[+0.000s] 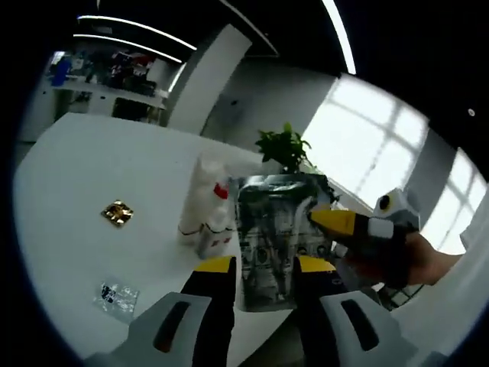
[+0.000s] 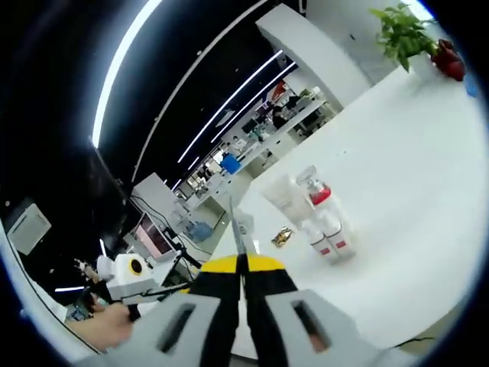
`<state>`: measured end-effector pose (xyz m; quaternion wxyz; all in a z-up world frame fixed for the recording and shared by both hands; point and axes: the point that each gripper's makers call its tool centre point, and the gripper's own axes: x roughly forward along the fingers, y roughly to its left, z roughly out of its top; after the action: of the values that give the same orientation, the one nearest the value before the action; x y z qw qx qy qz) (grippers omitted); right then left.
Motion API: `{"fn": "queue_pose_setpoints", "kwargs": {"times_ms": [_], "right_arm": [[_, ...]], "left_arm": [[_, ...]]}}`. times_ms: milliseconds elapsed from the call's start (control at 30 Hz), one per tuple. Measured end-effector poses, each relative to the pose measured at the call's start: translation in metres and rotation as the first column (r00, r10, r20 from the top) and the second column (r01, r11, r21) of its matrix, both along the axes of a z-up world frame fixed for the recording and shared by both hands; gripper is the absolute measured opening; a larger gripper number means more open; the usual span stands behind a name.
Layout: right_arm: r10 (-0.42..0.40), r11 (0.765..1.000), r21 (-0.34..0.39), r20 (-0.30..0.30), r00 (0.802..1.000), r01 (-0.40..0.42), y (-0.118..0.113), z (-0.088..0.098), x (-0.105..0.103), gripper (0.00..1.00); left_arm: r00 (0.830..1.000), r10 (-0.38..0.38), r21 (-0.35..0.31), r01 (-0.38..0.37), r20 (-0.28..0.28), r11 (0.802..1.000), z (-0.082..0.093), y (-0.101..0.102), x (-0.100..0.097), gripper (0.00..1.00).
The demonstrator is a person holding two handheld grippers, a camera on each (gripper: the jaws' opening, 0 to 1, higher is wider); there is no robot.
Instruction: Arrange the skincare products in the storage area until every visible bottle or jar stands upright without overlapping.
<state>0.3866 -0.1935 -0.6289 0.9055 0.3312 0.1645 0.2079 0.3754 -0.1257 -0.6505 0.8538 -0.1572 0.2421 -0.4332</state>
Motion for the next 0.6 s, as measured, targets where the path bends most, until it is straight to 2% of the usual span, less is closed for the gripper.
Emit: {"fn": "queue_pose_setpoints", "kwargs": {"times_ms": [33,133,233,300,333,433,500,567,600], "right_arm": [[-0.019,1.0,0.024,-0.009,1.0,0.019,0.0,0.001,0.002,0.01],[-0.043,0.999,0.015,-0.025,0.999,0.044,0.003,0.0,0.006,0.01],[-0.085,0.996,0.007,-0.056,0.995,0.086,0.006,-0.001,0.01,0.01],[-0.125,0.991,0.033,-0.096,0.987,0.129,0.009,-0.003,0.013,0.01],[-0.149,0.987,0.041,-0.117,0.982,0.155,0.01,-0.005,0.014,0.01],[-0.182,0.982,0.032,-0.131,0.975,0.187,0.015,-0.005,0.017,0.01],[-0.182,0.981,0.038,-0.131,0.975,0.188,0.02,-0.004,0.018,0.01],[-0.2,0.976,0.055,-0.149,0.968,0.21,0.023,-0.004,0.018,0.01],[-0.201,0.974,0.068,-0.157,0.967,0.214,0.026,-0.004,0.018,0.01]], "left_arm": [[1.0,-0.018,0.008,0.018,0.011,1.0,0.003,-0.004,-0.005,0.28],[0.996,-0.069,0.059,0.066,0.052,0.996,0.004,-0.016,-0.016,0.28],[0.99,-0.098,0.148,0.083,0.1,0.985,0.0,-0.027,-0.024,0.3],[0.985,-0.109,0.219,0.078,0.133,0.973,-0.004,-0.031,-0.026,0.33],[0.982,-0.113,0.257,0.072,0.15,0.964,-0.006,-0.032,-0.026,0.35],[0.972,-0.117,0.333,0.044,0.204,0.942,-0.005,-0.034,-0.026,0.38],[0.957,-0.132,0.374,0.027,0.257,0.927,-0.001,-0.038,-0.025,0.38],[0.945,-0.122,0.443,-0.027,0.304,0.896,0.0,-0.036,-0.021,0.35],[0.939,-0.134,0.488,-0.041,0.318,0.872,-0.003,-0.035,-0.019,0.32]]}}
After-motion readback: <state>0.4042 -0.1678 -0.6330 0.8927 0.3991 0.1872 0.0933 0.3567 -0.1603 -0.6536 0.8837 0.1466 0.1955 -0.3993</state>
